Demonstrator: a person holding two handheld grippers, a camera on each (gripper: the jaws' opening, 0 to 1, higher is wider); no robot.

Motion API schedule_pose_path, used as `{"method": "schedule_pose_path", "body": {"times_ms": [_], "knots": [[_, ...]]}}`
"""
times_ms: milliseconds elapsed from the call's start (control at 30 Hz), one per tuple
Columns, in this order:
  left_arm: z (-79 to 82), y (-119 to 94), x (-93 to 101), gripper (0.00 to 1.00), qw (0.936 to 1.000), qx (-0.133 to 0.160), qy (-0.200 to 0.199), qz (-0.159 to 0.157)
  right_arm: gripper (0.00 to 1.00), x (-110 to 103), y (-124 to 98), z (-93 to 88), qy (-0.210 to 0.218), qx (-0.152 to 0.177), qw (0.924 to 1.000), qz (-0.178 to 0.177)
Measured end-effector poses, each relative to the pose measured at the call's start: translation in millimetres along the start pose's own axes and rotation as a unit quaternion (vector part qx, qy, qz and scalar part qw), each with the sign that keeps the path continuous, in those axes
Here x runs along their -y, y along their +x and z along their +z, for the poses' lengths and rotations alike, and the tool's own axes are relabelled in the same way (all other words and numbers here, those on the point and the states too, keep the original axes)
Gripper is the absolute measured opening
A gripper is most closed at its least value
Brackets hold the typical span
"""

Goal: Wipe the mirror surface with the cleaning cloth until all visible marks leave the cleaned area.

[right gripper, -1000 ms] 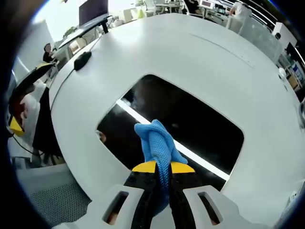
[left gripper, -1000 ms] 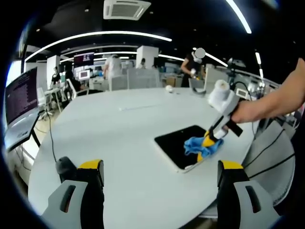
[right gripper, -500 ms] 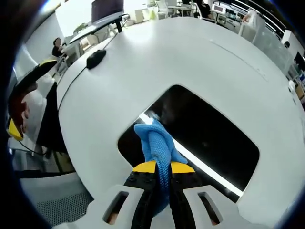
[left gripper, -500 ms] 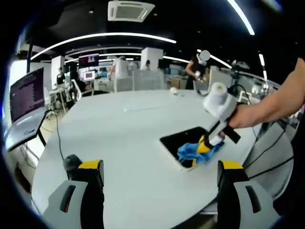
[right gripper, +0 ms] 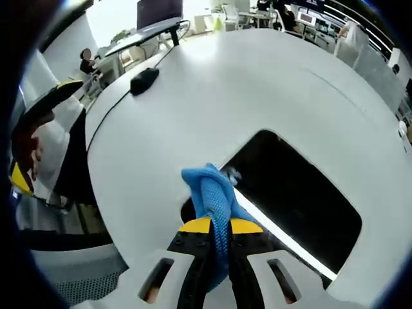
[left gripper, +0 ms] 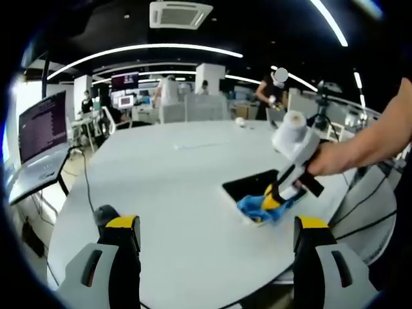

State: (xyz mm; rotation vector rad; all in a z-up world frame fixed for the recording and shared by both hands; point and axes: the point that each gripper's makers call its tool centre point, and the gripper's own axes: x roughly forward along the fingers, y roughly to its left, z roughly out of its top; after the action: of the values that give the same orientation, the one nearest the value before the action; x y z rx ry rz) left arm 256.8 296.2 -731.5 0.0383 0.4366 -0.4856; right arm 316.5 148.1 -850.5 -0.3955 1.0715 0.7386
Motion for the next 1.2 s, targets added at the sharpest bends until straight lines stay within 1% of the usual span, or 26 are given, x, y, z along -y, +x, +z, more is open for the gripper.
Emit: {"method": "schedule_pose_path", "body": {"times_ms": [400,467,567,767,1000,1200], "knots": [[-3.5,0.4,-2.7,1.0,1.0,-0.003,-0.005,0.001,0.04,-10.9,3.0,7.6,-0.014,0.01,0.9998,0.011],[-3.6,0.9,-2.6,1.0,1.0,-0.002,-0.005,0.0,0.04,-14.4,4.1,9.6,-0.017,0.016,0.9996,0.019],[-4.1,2.0,-3.9,1.0,1.0,-0.002,-0.007,0.0,0.04,-14.2,4.3,9.3,-0.022,0.016,0.9994,0.019],[-5.2,5.1,-3.9,1.0,1.0,-0.002,-0.008,0.0,0.04,-16.2,2.5,7.0,-0.035,0.029,0.9984,0.033],[-5.3,9.6,-1.7,1.0,1.0,-0.004,-0.007,-0.004,0.04,-16.0,3.6,7.9,-0.045,0.021,0.998,0.039],[-5.0,12.9,0.0,1.0,0.9999,-0.006,-0.007,-0.009,0.04,-16.4,3.4,7.5,-0.053,0.025,0.9971,0.047]]}}
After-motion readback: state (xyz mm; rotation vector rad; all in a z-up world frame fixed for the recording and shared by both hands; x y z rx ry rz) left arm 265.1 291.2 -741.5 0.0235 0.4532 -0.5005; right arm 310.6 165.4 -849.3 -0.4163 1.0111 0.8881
